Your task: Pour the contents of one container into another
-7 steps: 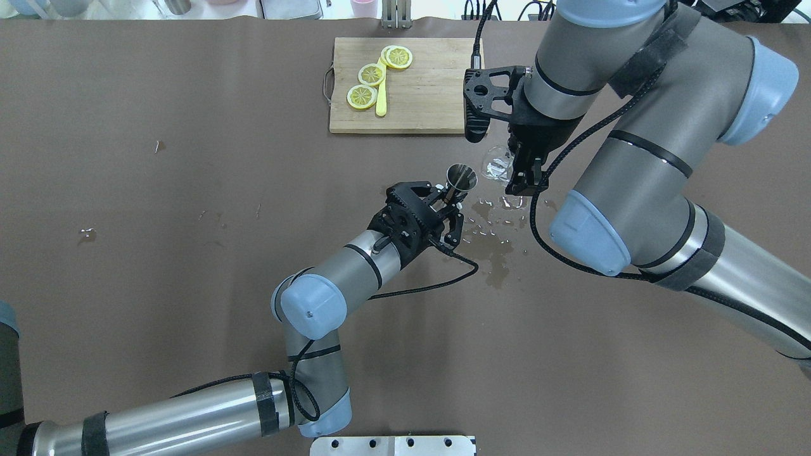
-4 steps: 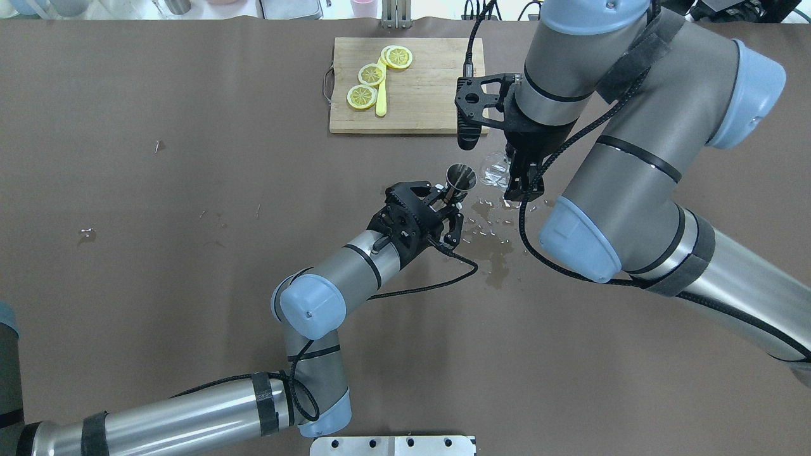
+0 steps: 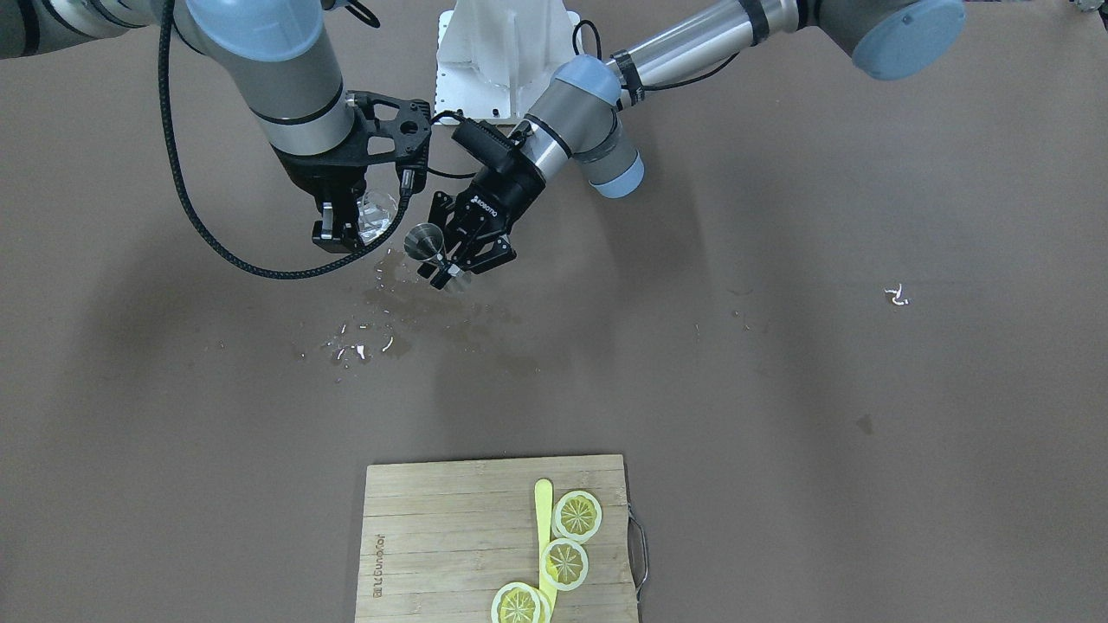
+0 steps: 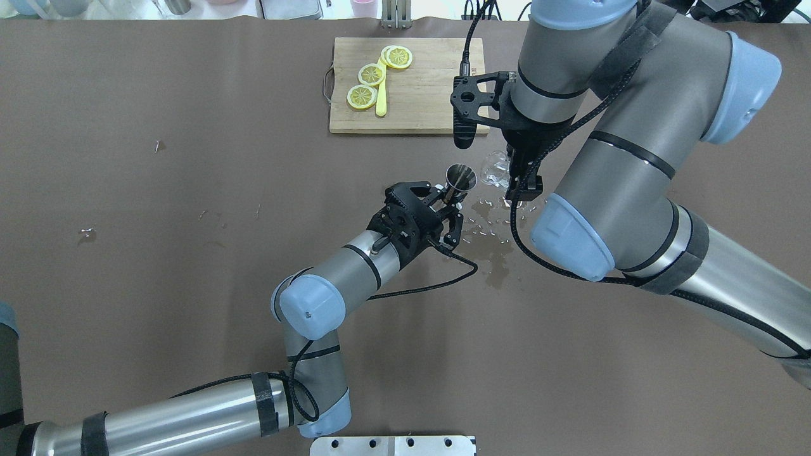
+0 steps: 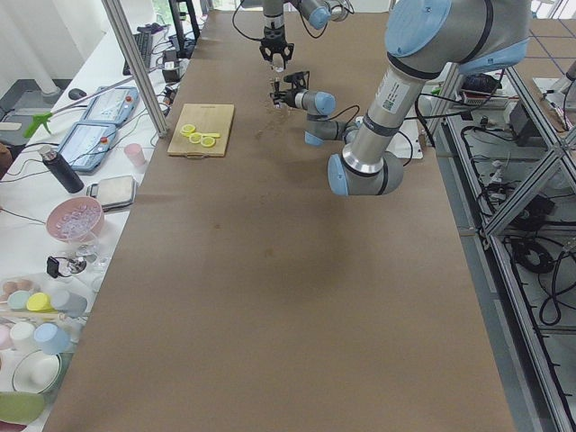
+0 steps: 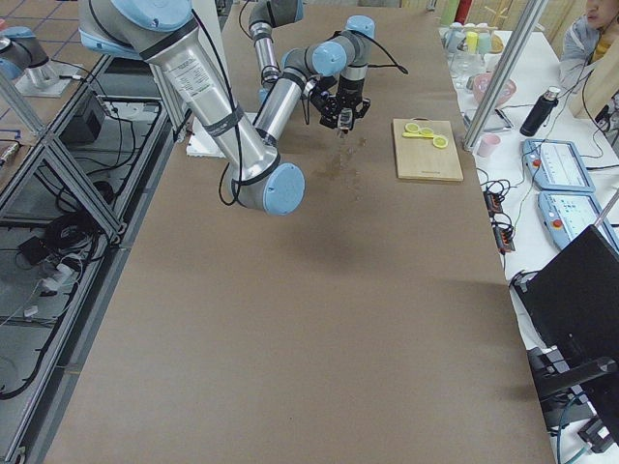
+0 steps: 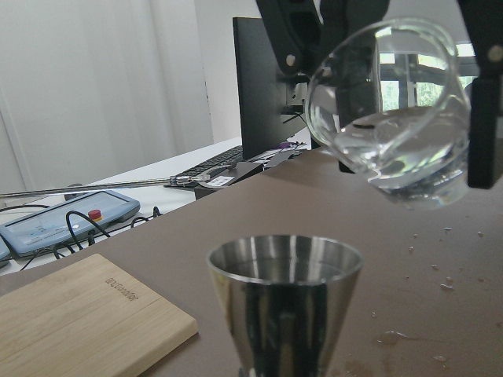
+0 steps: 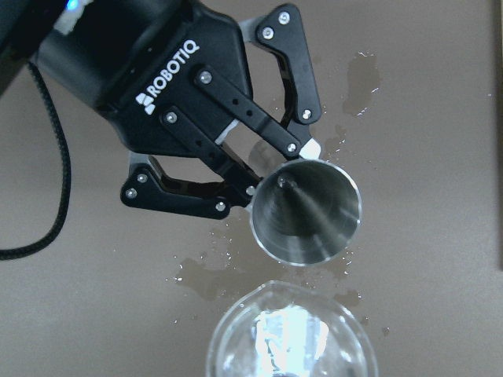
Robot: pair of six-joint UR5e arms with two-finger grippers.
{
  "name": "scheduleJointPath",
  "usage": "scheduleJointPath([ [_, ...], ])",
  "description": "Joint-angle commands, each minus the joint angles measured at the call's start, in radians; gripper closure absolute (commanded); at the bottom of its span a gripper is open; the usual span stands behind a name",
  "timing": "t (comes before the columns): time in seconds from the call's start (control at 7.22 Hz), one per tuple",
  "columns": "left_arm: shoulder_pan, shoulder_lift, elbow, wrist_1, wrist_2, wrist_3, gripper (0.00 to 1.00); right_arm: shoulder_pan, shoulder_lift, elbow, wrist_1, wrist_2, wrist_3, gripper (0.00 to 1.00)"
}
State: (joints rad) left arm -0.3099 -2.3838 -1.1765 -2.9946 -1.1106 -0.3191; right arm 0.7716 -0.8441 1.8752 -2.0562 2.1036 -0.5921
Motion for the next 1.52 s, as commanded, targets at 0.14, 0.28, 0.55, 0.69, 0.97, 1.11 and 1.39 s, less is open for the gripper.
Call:
scheduleJointPath([
  [0.14,0.000,0.000,0.000,-0.001,0.000,0.000,1.00,0.000,0.013,-0.013,-0.010,-0.001,0.000,1.00],
  [0.28,0.000,0.000,0.000,-0.001,0.000,0.000,1.00,0.000,0.014,-0.016,-0.012,-0.001,0.000,1.00],
  [0.55,0.000,0.002,-0.006,-0.001,0.000,0.002,1.00,0.000,0.034,-0.039,-0.013,0.001,0.002,1.00],
  [0.69,0.000,0.002,-0.006,-0.001,0.000,0.002,1.00,0.000,0.052,-0.066,-0.016,0.001,0.000,1.00],
  [0.97,0.000,0.003,-0.009,-0.001,0.000,0.000,1.00,0.001,0.071,-0.088,-0.018,-0.008,0.000,1.00],
  [1.11,0.000,0.003,-0.009,-0.003,0.000,0.002,1.00,0.001,0.074,-0.090,-0.025,-0.011,0.000,1.00],
  [1.39,0.000,0.003,-0.011,-0.003,0.000,0.000,1.00,0.001,0.085,-0.088,-0.050,-0.013,0.000,1.00],
])
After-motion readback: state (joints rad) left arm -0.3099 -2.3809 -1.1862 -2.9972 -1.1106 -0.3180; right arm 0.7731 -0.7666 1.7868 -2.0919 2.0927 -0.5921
